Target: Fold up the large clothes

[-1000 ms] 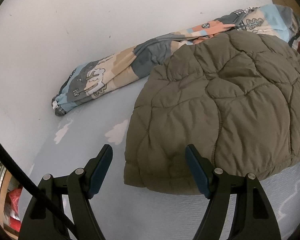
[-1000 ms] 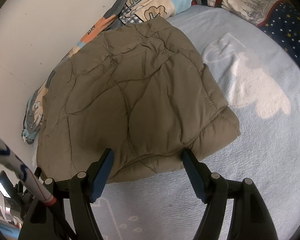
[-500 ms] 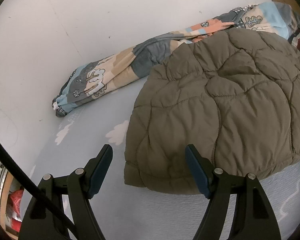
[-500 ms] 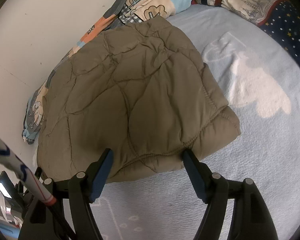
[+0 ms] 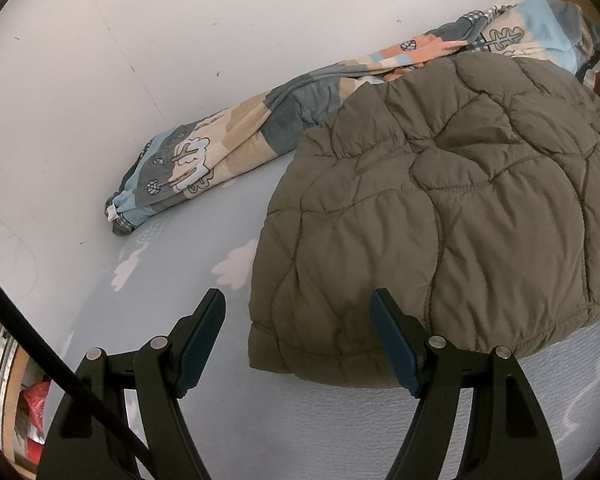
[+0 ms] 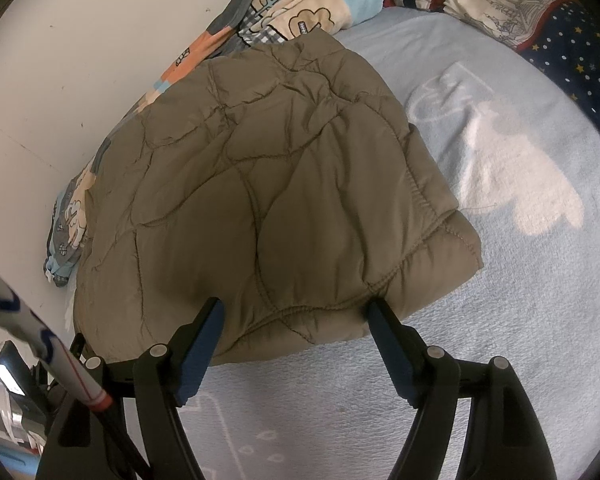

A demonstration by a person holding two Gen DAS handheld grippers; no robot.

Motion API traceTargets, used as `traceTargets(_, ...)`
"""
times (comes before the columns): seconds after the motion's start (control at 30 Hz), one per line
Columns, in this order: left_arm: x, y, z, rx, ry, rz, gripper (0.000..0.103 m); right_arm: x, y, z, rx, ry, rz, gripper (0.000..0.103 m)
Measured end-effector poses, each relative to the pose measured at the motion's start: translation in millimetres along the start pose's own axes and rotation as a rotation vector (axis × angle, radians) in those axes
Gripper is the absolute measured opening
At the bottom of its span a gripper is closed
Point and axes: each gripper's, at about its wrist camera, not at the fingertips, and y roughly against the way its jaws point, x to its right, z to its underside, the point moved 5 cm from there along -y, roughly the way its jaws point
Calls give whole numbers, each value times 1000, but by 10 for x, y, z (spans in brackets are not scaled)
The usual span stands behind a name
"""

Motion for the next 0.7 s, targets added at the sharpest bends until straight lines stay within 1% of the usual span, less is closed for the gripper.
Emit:
traceTargets(0.47, -7, -26, 0, -1, 0, 1, 74, 50, 33, -1, -3, -27, -14, 79)
traceTargets(0.7, -14, 20, -21, 19, 2, 1, 74, -40, 68, -12, 12, 9, 5, 79)
